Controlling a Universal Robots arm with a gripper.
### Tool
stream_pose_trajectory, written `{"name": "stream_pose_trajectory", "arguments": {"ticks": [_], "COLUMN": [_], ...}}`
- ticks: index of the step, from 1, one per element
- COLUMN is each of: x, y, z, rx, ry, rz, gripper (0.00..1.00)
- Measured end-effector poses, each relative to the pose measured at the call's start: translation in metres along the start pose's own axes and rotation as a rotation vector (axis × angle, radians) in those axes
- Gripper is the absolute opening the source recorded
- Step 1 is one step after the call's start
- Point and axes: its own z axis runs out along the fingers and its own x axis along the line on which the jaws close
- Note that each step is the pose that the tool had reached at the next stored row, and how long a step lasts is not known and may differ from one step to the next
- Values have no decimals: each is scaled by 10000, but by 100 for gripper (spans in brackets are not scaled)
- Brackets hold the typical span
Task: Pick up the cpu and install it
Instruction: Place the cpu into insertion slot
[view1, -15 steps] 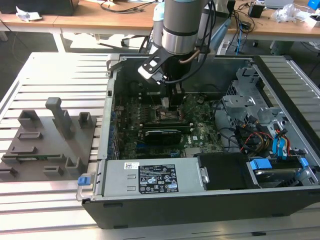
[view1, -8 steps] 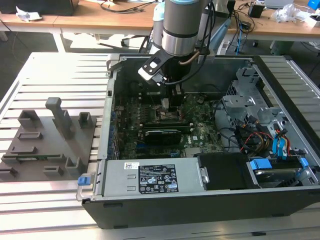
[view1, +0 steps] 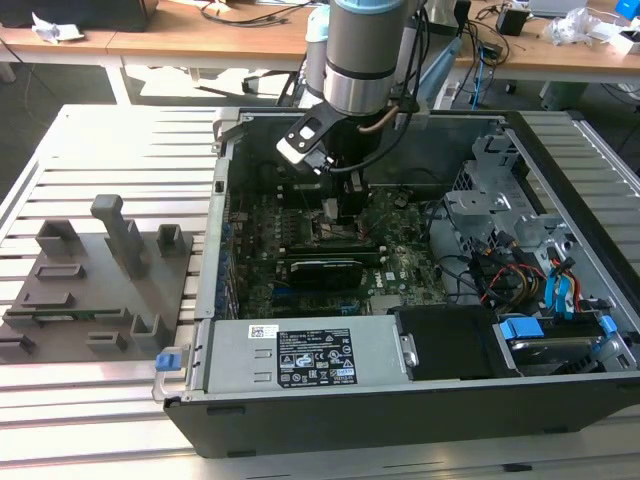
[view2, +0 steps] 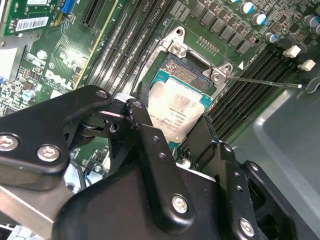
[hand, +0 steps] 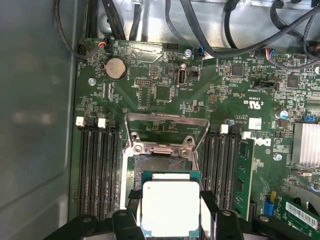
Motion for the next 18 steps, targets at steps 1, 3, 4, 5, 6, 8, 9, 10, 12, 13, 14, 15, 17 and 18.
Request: {"name": "stream_pose_trajectory", "arguments": {"ticks": [1, 3, 4, 5, 6, 8, 9, 10, 12, 13, 14, 15, 17, 18], "x": [5, 30, 79, 119, 164, 182, 183, 185, 185, 185, 185, 186, 186, 186], "y": [0, 6, 12, 16, 22, 26, 27, 27, 27, 27, 28, 28, 28, 28], "z": [6, 12, 20, 27, 38, 53, 59, 77, 102, 114, 127, 143, 160, 165], "rx": [-1, 0, -1, 0, -1, -2, -1, -1, -1, -1, -1, -1, -1, -1], "ry": [2, 1, 1, 0, 1, 2, 2, 1, 1, 1, 2, 1, 2, 1], "rz": [2, 3, 3, 2, 2, -1, -1, 1, 2, 2, 2, 2, 1, 1], "gripper": [55, 55, 55, 55, 55, 55, 55, 55, 55, 55, 55, 55, 55, 55]}}
